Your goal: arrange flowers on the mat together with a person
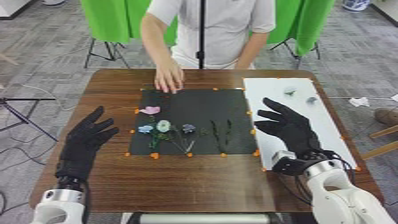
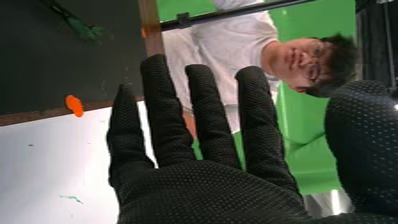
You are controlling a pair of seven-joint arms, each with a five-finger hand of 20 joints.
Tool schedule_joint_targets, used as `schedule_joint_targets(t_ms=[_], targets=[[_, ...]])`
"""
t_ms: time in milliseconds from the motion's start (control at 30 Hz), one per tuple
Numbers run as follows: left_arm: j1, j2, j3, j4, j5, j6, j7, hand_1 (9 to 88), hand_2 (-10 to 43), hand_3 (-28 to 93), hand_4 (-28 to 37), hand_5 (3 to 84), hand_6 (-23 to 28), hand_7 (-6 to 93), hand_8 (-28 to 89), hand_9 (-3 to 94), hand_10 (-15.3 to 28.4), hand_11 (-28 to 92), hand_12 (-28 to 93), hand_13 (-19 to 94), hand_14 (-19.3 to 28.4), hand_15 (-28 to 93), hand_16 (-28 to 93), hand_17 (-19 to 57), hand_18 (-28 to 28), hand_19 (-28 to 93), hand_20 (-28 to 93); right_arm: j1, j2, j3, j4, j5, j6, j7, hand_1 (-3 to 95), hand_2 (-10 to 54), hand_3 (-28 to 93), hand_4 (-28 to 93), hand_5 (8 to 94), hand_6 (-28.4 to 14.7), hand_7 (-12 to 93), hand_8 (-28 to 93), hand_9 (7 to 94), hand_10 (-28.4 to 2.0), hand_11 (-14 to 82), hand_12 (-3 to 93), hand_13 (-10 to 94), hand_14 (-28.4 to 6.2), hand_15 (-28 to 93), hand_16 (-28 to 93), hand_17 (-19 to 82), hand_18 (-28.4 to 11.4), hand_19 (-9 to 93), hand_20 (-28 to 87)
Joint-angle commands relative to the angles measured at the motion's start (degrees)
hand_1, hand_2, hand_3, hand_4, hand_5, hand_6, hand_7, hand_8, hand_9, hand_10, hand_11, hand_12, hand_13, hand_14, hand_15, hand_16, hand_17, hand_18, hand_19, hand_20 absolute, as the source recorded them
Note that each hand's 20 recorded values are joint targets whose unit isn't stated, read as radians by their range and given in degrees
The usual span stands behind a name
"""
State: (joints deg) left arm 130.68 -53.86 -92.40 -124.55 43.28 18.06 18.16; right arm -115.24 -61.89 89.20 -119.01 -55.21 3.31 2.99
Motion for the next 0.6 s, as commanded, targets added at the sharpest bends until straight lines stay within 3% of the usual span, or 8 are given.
schedule_joint_targets(t_ms=[33,400,600], targets=[[0.7,-0.32,0.11,-0.14,0.08,-0.07,-0.16,24.9,3.9,81,-25.2,35.2,4.5,11.1,-9,37.1,17.0,21,9,28,26.1,44,-6,-8.5,25.6,49,17,1.5,1.6,0.7,0.1,-2.8,0.6,0.1,16.6,6.0,80,-28,42.6,3.1,15,-12,45.5,-14.0,10.1,14.8,37,-18.4,34,16,2,-23.8,49,21],[0.4,0.1,0.45,-0.11,0.02,0.26,0.25,25.0,3.9,81,-25.2,35.1,4.5,11.1,-9,37.1,17.1,22,9,28,26.1,44,-6,-8.5,25.7,49,17,9.5,15.6,7.1,4.7,-12.4,5.6,3.3,22.1,2.0,82,-27,45.9,2.1,18,-13,49.1,-14.8,15.7,15.6,43,-17.0,44,14,9,-24.9,58,26],[0.3,0.75,0.43,-0.18,-0.44,0.58,0.66,25.1,3.9,80,-25.2,35.1,4.5,11.2,-9,37.0,17.2,22,9,28,26.1,44,-6,-8.5,25.7,49,17,20.1,23.6,0.0,11.8,-20.3,10.6,9.2,25.0,0.2,82,-26,46.6,2.1,19,-13,49.1,-14.6,16.6,15.6,45,-16.3,47,13,10,-25.2,61,27]])
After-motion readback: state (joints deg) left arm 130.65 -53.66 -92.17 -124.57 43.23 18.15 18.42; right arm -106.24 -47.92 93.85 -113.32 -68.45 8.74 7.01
